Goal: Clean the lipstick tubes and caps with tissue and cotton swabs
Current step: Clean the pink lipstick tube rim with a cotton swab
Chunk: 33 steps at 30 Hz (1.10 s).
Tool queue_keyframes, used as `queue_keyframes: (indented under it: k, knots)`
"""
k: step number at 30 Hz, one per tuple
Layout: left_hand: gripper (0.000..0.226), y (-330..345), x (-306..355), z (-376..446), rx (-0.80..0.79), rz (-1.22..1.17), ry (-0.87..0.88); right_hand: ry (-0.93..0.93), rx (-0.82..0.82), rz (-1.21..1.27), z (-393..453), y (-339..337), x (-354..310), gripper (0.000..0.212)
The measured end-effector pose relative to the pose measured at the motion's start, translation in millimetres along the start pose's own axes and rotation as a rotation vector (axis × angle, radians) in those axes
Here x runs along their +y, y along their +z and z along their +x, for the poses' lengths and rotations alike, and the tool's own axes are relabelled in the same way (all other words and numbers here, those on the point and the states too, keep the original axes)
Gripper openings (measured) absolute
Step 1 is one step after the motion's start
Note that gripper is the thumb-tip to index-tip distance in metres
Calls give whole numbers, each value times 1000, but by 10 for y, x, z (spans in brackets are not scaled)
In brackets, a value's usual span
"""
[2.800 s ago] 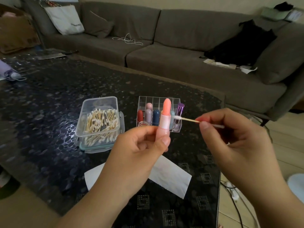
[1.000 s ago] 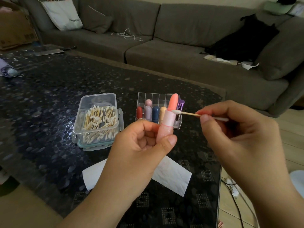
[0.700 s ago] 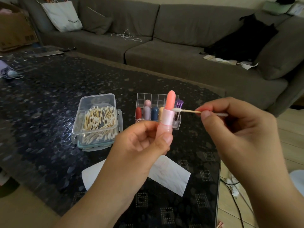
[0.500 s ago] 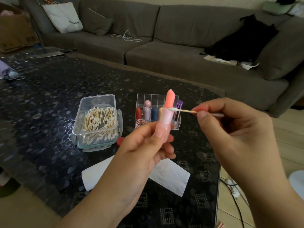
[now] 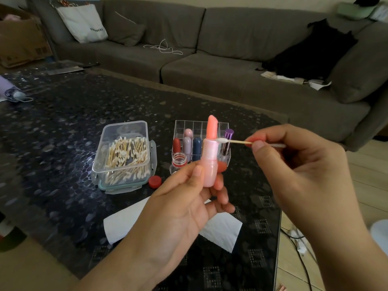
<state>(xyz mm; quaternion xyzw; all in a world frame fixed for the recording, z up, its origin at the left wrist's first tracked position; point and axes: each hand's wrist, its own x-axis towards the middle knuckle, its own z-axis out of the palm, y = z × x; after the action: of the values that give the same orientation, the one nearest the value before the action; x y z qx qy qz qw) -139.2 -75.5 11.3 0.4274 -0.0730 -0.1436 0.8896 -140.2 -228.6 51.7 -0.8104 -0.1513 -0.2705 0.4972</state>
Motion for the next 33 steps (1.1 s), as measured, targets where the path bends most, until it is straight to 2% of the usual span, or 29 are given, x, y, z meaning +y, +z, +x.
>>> queue_keyframes:
  k: [19, 24, 33]
  knots:
    - [31, -4, 24, 6, -75, -47, 0, 30, 7, 33, -5, 3, -34, 17]
    - [26, 38, 52, 9, -126, 42, 37, 23, 7, 39, 0, 12, -31, 16]
    - [30, 19, 48, -3, -175, -71, -7, 14, 5, 93, -10, 25, -49, 17]
